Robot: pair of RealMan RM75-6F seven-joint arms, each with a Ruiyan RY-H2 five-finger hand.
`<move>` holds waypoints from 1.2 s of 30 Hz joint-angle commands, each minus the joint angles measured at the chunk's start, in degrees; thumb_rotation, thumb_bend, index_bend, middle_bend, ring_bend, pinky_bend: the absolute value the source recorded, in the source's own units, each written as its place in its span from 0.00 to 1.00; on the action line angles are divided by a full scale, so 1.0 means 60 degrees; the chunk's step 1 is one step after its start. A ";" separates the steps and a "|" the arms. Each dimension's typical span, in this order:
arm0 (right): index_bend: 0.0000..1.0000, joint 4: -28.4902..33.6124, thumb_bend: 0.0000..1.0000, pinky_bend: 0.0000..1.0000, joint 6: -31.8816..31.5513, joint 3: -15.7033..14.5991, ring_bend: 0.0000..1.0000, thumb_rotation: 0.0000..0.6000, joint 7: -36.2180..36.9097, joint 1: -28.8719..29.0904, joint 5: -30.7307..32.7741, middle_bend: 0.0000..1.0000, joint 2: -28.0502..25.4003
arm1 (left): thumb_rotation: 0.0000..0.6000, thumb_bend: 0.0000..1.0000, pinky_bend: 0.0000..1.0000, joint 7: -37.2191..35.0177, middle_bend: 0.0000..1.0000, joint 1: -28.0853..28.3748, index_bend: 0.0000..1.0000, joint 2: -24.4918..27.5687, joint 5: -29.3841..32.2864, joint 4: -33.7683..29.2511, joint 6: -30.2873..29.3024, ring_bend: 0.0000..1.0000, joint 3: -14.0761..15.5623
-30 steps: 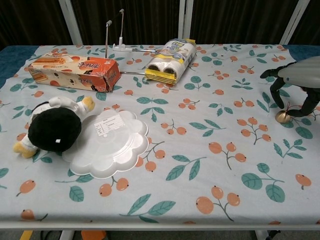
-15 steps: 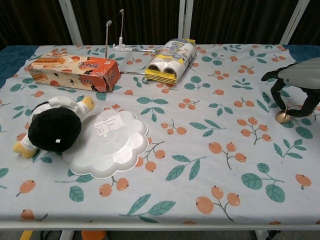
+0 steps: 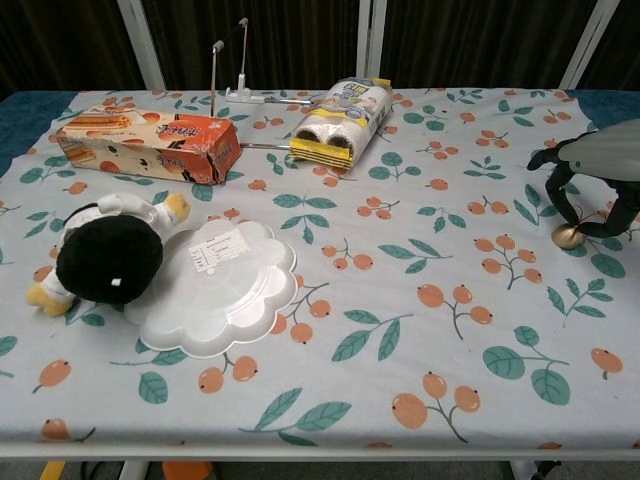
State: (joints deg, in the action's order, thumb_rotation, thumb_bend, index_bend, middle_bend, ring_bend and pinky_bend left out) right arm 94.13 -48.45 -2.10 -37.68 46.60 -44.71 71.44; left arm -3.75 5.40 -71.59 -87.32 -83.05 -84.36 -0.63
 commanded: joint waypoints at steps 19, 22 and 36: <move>0.66 0.0895 0.41 0.00 -0.3428 0.1502 0.00 1.00 0.2329 -0.1219 -0.3025 0.13 -0.0855 | 1.00 0.02 0.02 0.0078 0.00 0.0024 0.06 0.0015 -0.0025 -0.0098 0.0024 0.00 -0.0003; 0.66 0.1236 0.41 0.00 -0.3414 0.1409 0.00 1.00 0.2336 -0.1371 -0.3131 0.13 -0.0773 | 1.00 0.02 0.02 0.0088 0.00 0.0038 0.06 0.0014 -0.0027 -0.0102 0.0041 0.00 -0.0005; 0.70 0.2275 0.42 0.00 -0.2616 0.1363 0.00 1.00 0.2114 -0.1731 -0.3091 0.10 -0.0895 | 1.00 0.02 0.02 0.0119 0.00 0.0064 0.06 -0.0010 0.0020 -0.0118 0.0138 0.00 0.0007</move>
State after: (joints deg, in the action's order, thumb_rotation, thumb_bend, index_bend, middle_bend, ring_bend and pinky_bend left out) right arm 103.50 -62.47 6.01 -24.70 37.74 -64.30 65.82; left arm -3.03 5.74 -71.59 -87.22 -83.80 -83.60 -0.61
